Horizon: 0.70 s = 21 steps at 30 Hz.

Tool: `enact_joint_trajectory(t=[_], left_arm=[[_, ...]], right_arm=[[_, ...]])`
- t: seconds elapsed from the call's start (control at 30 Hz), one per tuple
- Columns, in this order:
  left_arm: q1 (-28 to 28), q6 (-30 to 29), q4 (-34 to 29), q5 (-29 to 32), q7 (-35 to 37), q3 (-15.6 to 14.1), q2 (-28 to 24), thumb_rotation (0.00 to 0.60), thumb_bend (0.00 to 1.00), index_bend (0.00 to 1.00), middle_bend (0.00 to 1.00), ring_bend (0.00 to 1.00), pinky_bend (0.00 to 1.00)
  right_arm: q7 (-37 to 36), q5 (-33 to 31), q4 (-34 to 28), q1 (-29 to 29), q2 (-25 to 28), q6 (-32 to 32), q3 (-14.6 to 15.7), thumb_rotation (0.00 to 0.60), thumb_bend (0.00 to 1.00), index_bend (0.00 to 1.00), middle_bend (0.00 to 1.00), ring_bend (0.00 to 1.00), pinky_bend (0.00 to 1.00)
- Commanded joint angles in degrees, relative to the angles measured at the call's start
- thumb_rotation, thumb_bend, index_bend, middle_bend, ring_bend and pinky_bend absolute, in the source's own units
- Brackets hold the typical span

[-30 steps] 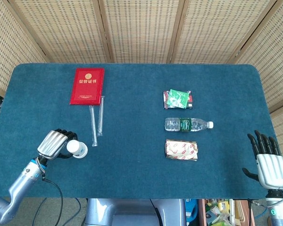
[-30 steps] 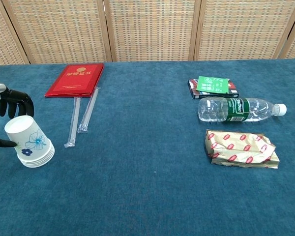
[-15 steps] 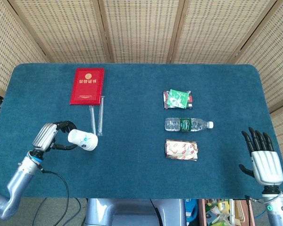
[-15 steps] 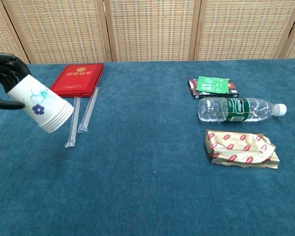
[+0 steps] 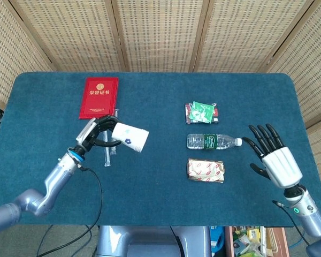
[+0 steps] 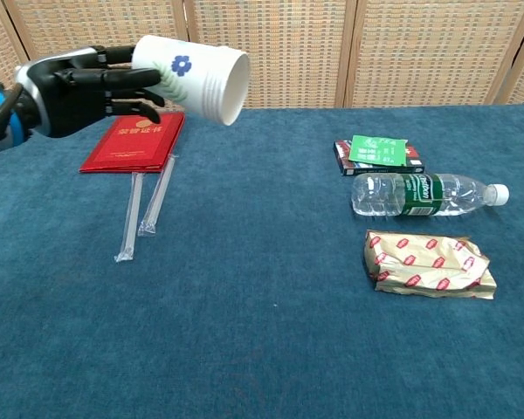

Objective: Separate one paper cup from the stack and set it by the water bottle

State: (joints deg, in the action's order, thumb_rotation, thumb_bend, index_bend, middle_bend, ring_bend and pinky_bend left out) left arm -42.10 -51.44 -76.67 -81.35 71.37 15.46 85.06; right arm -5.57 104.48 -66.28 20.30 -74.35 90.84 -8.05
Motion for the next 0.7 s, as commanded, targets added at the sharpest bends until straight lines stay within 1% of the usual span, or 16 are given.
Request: enact_joint_trajectory(t=[0.03,0.13,0.23,0.37,0.5,0.7], left_arm=[[-2.7,2.6,1.3,1.4,0.3,1.5,2.2,0.6,0.07,0.51,0.53,0.48,0.48],[-6.1,5.5,2.9,2.4,-0.2,3.0,4.7,0.6,0.07,0.51,0.53,0.48,0.48],[-9.5,8.6,4.5,4.2,0.2,4.9,7.0,0.6,0.07,0.51,0.53,0.48,0.48],[-12.9,12.0,6.9,5.7,-0.1,6.2,9.4,0.6,0.07,0.51,0.53,0.48,0.48],[-15.5,14.4,9.3,7.0,-0.1,7.3,11.7,0.6,0.07,0.51,0.53,0.48,0.48],[-17.0,15.8,11.7,7.5,0.7,7.8,14.1,0.6,0.07,0.51,0.53,0.48,0.48]], right_arm=[[-4.2,1.9,2.8,3.3,-0.9,-0.2,-0.3,0.6,0.0,0.28,0.13,0.01,0.0],[-8.0,2.6,5.0,6.6,-1.0,-0.6,-0.9,0.6,0.01,0.31,0.14,0.02,0.0],[-11.5,2.5,5.7,9.6,-1.3,-0.8,-1.8,0.6,0.06,0.34,0.15,0.02,0.0],[-12.9,2.7,6.8,12.2,-2.2,-0.4,-2.3,0.6,0.11,0.38,0.16,0.04,0.02],[-13.1,3.4,8.1,14.5,-2.9,-0.6,-1.9,0.6,0.15,0.41,0.18,0.06,0.04],[-12.8,4.8,9.9,17.0,-4.4,-1.0,-0.2,0.6,0.17,0.45,0.19,0.06,0.05]])
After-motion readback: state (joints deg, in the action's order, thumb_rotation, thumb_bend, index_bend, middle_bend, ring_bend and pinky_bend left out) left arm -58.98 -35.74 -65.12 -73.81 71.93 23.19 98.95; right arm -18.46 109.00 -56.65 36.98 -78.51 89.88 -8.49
